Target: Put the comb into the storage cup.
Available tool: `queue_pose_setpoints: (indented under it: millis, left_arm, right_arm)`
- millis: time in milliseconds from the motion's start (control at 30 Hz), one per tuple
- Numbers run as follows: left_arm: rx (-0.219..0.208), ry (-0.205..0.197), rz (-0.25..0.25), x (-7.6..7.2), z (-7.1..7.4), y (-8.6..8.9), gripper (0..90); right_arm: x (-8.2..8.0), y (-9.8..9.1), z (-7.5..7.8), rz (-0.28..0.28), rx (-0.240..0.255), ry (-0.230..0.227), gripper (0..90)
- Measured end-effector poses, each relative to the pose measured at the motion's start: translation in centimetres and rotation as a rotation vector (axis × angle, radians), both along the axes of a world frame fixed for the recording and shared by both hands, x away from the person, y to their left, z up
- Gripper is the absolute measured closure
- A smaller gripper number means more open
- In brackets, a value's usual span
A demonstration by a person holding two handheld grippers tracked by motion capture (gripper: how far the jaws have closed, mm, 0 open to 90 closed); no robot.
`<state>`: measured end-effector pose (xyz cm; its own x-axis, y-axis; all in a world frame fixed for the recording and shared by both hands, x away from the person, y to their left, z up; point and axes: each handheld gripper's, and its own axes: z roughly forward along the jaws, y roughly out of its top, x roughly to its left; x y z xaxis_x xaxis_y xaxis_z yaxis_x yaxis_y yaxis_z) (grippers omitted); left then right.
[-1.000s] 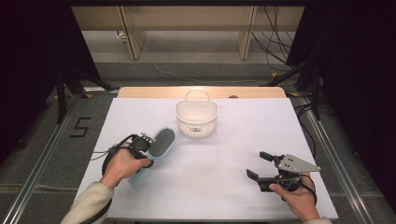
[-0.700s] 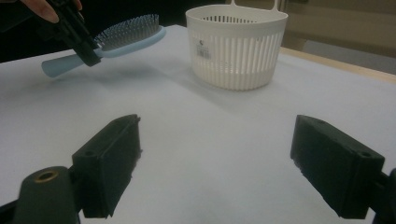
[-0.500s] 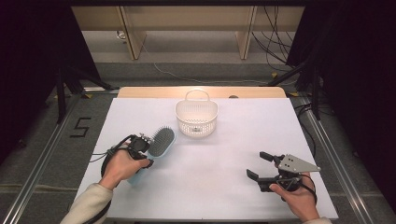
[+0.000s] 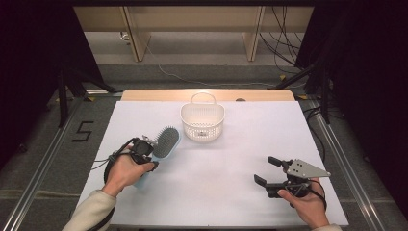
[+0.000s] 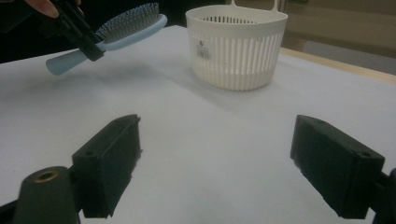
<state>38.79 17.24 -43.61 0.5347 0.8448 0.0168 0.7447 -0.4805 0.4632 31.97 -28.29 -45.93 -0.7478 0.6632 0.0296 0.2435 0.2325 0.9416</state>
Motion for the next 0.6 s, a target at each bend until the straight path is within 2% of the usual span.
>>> queue_pose_setpoints:
  millis: [600]
  left_arm:
    - [-0.032, -0.053, 0.017, -0.17, 0.21, -0.03, 69.9]
  right_arm:
    - [-0.01, -0.01, 0.01, 0.0, 0.001, 0.001, 16.6]
